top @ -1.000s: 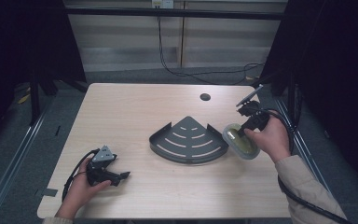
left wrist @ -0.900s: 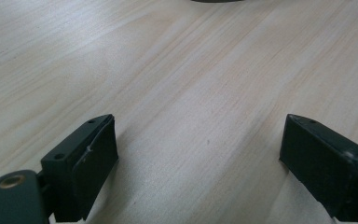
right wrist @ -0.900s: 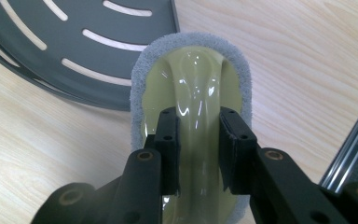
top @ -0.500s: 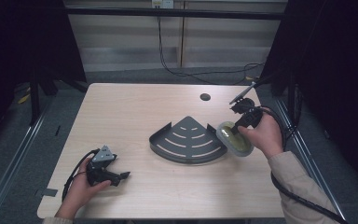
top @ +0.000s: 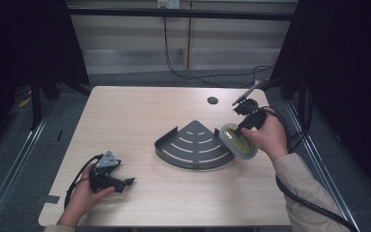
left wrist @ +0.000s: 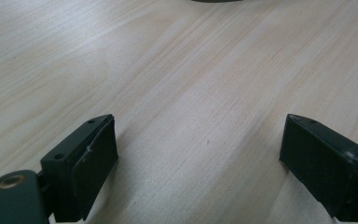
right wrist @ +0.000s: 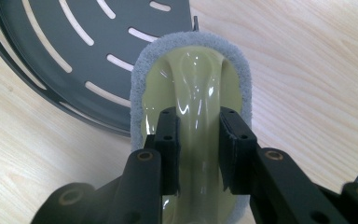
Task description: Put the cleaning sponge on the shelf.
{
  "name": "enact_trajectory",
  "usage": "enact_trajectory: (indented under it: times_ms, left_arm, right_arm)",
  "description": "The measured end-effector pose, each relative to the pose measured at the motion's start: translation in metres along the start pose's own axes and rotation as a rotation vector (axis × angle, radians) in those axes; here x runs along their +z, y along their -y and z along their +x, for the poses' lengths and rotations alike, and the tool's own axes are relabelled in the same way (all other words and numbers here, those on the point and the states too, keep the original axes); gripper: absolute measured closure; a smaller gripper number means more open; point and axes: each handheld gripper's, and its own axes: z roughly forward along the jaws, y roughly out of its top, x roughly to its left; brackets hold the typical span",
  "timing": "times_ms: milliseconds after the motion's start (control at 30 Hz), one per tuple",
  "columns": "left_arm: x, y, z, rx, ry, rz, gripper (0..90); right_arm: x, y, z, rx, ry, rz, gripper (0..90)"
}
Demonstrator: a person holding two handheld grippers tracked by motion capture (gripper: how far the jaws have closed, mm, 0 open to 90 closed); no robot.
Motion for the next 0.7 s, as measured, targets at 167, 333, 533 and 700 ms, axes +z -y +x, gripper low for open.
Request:
enact_trajectory:
  times_ms: [167,333,533,700]
  left_arm:
    - [0.000,0.000,0.000,0.000,0.000,0.000,10.5]
    - [0.000,0.000,0.000,0.000,0.000,0.000,10.5]
    - [0.000,0.000,0.000,0.002,-0.002,0.003,10.4]
    - [0.000,0.000,0.000,0.002,-0.002,0.003,10.3]
  right_arm:
    - [0.004,-0.004,0.002,-0.005,-0.004,-0.005,71.2]
    - [0.007,-0.008,0.004,-0.014,-0.006,-0.006,71.2]
    - [0.010,-0.014,0.008,-0.021,-0.009,0.000,71.1]
    - [0.013,-0.019,0.011,-0.036,-0.008,0.004,71.1]
